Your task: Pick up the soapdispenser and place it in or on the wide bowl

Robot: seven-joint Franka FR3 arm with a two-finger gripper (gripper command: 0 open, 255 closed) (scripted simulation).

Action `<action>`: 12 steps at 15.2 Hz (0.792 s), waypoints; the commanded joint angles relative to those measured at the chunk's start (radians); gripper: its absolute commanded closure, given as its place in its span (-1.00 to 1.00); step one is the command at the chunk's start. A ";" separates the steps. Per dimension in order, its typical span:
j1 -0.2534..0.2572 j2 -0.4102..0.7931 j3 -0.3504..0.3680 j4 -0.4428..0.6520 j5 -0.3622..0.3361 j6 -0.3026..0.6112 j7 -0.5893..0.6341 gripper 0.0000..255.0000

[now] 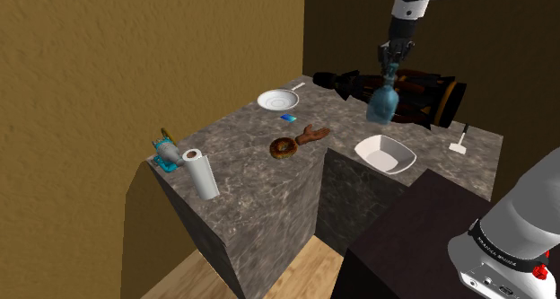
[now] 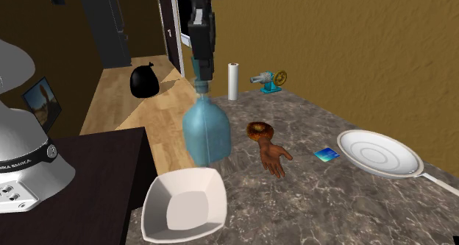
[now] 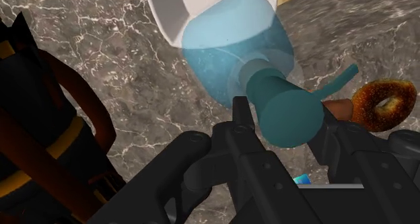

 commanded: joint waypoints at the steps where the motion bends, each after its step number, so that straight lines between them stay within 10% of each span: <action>1: -0.007 -0.066 -0.004 -0.040 -0.014 -0.025 -0.005 1.00; 12: -0.032 -0.185 -0.021 -0.199 -0.044 0.016 -0.029 1.00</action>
